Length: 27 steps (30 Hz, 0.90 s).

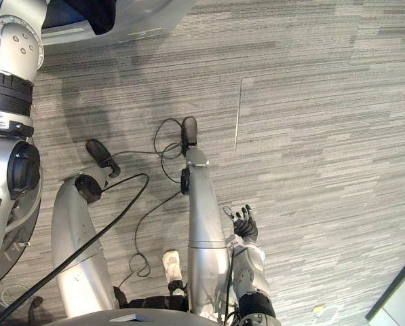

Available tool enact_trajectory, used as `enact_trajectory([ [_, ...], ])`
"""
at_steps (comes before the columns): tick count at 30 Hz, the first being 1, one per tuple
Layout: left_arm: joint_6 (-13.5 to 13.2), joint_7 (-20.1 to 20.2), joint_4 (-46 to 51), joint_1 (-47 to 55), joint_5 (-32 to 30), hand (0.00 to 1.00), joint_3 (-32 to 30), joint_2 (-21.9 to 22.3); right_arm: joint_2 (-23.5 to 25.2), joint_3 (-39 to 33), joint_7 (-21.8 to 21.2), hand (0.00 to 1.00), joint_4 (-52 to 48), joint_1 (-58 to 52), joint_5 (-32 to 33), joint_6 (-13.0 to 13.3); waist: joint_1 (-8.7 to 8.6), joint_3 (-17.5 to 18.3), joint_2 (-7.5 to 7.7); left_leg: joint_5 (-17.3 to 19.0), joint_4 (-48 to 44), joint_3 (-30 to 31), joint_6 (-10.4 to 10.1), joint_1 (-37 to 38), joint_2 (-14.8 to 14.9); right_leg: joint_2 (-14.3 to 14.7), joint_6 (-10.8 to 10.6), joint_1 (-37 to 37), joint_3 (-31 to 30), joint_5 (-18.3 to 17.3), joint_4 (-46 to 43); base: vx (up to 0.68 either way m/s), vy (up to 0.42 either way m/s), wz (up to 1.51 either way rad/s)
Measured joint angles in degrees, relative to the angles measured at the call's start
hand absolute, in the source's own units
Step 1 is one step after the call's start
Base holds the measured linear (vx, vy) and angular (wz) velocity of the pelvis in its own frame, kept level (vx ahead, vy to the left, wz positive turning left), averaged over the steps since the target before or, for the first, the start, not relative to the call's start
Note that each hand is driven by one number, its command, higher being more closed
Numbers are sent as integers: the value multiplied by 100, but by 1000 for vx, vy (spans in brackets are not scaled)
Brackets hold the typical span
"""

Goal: Pick up the laundry basket with both hands and put the clothes into the washing machine.

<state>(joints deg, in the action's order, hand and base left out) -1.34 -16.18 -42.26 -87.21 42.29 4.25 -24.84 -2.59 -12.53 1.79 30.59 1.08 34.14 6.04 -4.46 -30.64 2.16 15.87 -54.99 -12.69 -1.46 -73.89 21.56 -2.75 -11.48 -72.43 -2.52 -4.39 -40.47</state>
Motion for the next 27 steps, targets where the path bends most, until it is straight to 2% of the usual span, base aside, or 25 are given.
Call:
enact_trajectory([
  [4,-44,-115,248,-5,4,100,23,-12,-2,-11,-4,0,58,-106,38,-4,32,0,0,-11,-1,20,17,-18,-5,-7,2,-4,20,2,-8,7,16,1],
  [8,-131,-372,1029,-76,-697,100,42,-130,-19,-12,-42,0,61,-108,37,-2,38,0,-1,-33,-42,92,41,-134,-26,-34,5,-84,79,1,-83,11,20,5],
  [11,-151,-789,1369,-298,-1463,100,294,-244,-28,-9,-50,0,33,-132,37,5,44,-1,-1,-60,-82,174,59,-256,-46,-57,5,-140,146,0,-118,4,21,5],
  [12,-74,-1066,1665,-312,-2217,100,515,-353,-33,0,-61,0,13,-145,37,21,43,-1,-3,-74,-84,181,77,-292,-55,-77,5,-156,164,1,-119,5,31,9],
  [14,60,-1358,1943,-312,-3217,100,805,-505,-35,1,-124,0,12,-162,38,118,55,-1,-2,-83,-85,189,92,-318,-70,-91,8,-157,176,11,-90,2,17,3],
  [16,370,-1617,2049,-311,-4267,100,1210,-688,-39,12,-250,0,6,-210,38,255,80,-1,-2,-85,-86,186,100,-336,-86,-102,4,-155,174,36,-41,2,36,-1],
  [17,450,-1644,2110,-312,-4484,100,1339,-743,-38,12,-256,0,6,-228,36,274,90,-1,-2,-86,-87,187,102,-346,-86,-102,0,-155,175,48,-20,4,49,-3],
  [20,928,-1594,2224,-313,-6365,100,1899,-975,-52,47,-268,0,28,-266,174,343,105,-1,-2,-98,-87,182,127,-404,-87,-101,-34,-147,182,150,142,2,51,-7],
  [22,1024,-1554,2214,-313,-6817,100,2081,-1047,-75,99,-269,0,34,-266,272,358,105,-1,-2,-97,-83,169,131,-415,-85,-101,-42,-143,179,199,204,-5,47,-9],
  [24,1033,-1482,2091,-313,-7162,100,2001,-1037,-106,182,-284,0,27,-266,419,382,99,-1,-2,-92,-83,163,140,-415,-80,-97,-58,-127,179,253,269,-11,34,-9],
  [25,990,-1428,1953,-313,-7076,100,1694,-877,-106,186,-289,0,29,-266,496,381,97,-1,-2,-92,-82,150,142,-415,-71,-92,-58,-119,177,283,315,-15,30,-10],
  [27,940,-1434,1496,-313,-6260,100,694,-406,-104,233,-281,0,28,-266,590,375,38,-2,1,-82,-78,140,159,-414,-45,-82,-47,-99,176,307,351,-26,25,-8],
])
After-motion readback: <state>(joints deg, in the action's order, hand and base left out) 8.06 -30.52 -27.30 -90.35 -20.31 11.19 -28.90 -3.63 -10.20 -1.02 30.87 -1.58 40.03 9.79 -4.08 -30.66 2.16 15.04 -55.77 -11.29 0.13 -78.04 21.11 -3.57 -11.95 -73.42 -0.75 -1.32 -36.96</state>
